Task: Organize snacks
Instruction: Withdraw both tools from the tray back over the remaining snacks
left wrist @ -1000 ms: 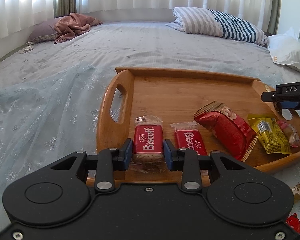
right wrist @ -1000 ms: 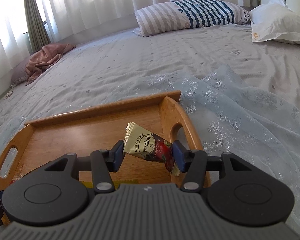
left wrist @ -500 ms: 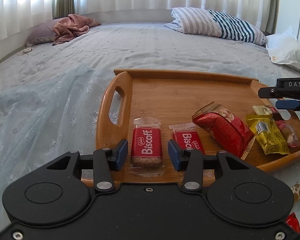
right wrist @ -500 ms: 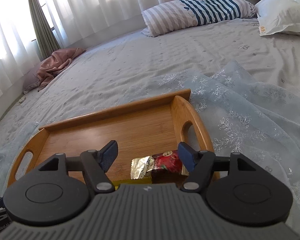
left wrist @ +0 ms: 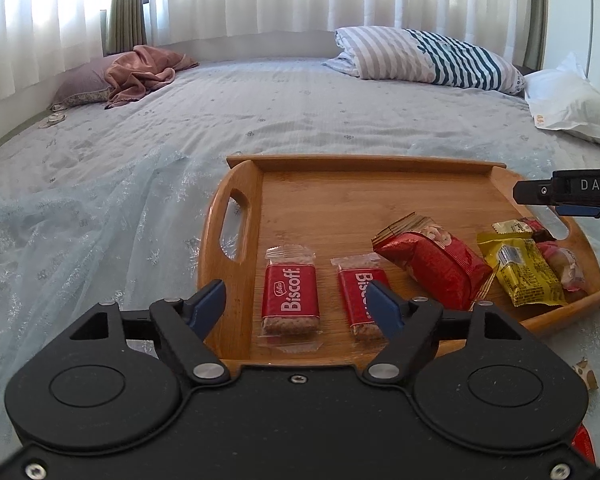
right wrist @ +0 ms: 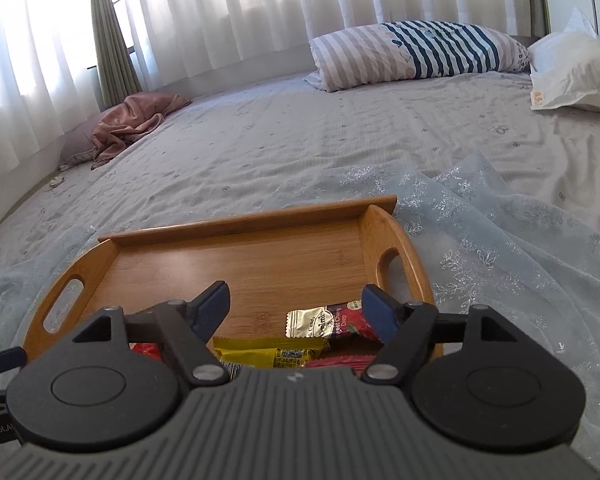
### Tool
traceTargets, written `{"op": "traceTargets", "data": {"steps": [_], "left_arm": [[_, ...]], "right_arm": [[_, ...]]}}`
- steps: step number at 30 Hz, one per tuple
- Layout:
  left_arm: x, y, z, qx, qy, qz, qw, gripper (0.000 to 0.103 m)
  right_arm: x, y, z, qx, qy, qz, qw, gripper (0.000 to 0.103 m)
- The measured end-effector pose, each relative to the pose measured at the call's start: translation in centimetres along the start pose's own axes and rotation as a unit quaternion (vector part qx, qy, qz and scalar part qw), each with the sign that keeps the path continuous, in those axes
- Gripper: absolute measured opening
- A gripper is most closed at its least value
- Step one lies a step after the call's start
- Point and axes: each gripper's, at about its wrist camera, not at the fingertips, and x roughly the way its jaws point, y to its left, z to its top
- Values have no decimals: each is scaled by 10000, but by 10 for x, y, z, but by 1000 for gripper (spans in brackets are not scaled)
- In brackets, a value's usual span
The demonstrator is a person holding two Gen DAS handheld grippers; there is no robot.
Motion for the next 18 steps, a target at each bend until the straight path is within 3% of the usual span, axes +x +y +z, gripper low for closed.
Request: {"op": "traceTargets", "data": {"steps": [18], "left_arm": [[-65,-3,-23,129,-131,-302,9994,90]], "right_arm": [[-72,20,-41,-548,-381,87,9977,94]]}}
